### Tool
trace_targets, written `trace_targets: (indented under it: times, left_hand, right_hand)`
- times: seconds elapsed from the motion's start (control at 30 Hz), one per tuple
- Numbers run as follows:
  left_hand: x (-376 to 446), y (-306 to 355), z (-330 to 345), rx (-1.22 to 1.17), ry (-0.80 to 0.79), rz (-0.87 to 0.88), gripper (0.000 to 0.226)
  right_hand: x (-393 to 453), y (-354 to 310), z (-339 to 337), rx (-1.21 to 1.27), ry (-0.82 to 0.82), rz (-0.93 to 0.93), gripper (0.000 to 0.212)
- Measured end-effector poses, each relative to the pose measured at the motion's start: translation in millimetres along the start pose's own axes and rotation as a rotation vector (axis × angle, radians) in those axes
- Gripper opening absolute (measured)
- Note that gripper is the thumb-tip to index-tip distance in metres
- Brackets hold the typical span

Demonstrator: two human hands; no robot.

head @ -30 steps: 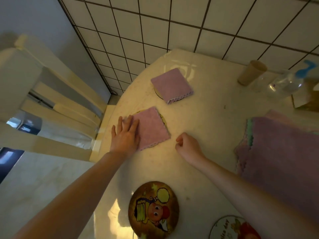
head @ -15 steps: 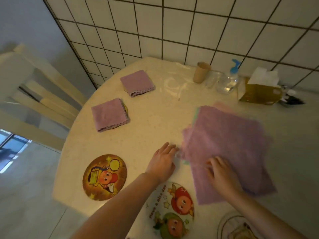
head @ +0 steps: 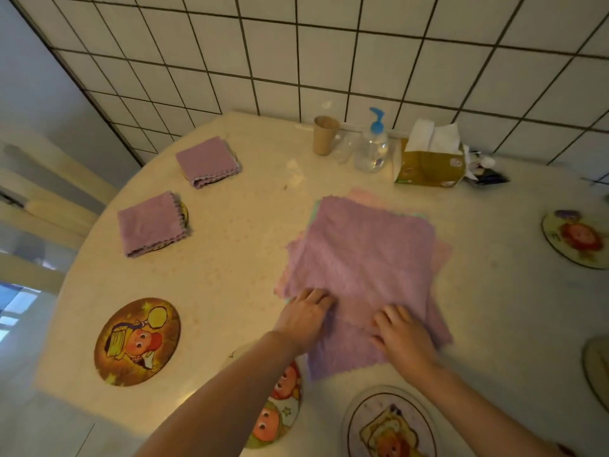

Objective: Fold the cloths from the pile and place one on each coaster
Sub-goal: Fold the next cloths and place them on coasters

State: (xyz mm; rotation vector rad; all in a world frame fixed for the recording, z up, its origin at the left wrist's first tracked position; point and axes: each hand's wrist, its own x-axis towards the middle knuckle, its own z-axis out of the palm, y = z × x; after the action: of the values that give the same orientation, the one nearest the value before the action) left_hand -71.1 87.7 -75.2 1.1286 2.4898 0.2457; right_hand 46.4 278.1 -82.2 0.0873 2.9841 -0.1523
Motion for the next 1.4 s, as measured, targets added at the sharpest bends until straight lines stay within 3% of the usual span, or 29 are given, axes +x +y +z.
trace_targets:
  times: [0.23,0.33,0.43,0.47,0.57,0.6,0.7,0.77,0.93,1.07,1.23,1.33,1.4]
  left_hand:
    - [19.2,6.4,-5.1,0.151,-0.048,-0.037,0.057]
    - [25.6,8.1,-6.9,0.171,-0.039,-0.057,0.058]
    - [32.9,5.2,-10.8,0.101,0.041,-0.068,0.043]
    - [34.9,2.1,-12.7,0.081,0.082,-0.065,0.037]
    - [41.6,-15.0,-20.8,0.053,0.191,-0.1,0.023]
    - [42.7,-21.4,-25.4,0.039,0.205,-0.146,0.022]
    - [45.0,-38.5,-36.1,-0.037,0.22,-0.247,0.021]
    - [48.5,-42.0,-46.7,-0.142,0.251,-0.293,0.02]
    - [64.9,-34.8,-83.1,-0.533,0.374,-0.314,0.02]
    - [65.4,-23.7,-130.8,-0.575,0.535,-0.256,0.028]
    - [43.3,-29.9,-193.1,-0.557,0.805,-0.124,0.025]
    - [3.1,-55.3,-213.3,-0.457,0.911,-0.054,0.024]
    - [-33.3,-84.2,-211.4,-0.374,0.885,-0.023,0.024]
  right_hand:
    - [7.9,7.4,6.2,-0.002,-0.022,-0.003,0.049]
    - [11.5,11.3,-4.1,0.136,0.133,0.014,0.049]
    - [24.0,20.9,-21.6,0.247,0.274,0.034,0.017]
    - [29.1,25.0,-28.0,0.269,0.249,0.06,0.01]
    - [43.5,39.8,-35.9,0.415,0.166,0.093,0.002]
    - [47.2,44.7,-38.2,0.42,0.159,0.076,0.012]
    - [52.0,60.2,-42.0,0.376,0.067,-0.081,0.014]
    - [50.0,74.5,-41.3,0.262,0.131,-0.13,0.017]
    - [50.7,84.4,-76.7,0.299,0.283,0.128,0.009]
    - [51.9,65.7,-122.3,0.427,0.42,0.234,0.01]
    - [57.0,20.2,-167.4,0.588,0.632,0.21,0.011]
    - [54.6,-21.5,-175.5,0.598,0.65,0.169,0.013]
    - [50.8,-53.4,-170.9,0.591,0.622,0.119,0.012]
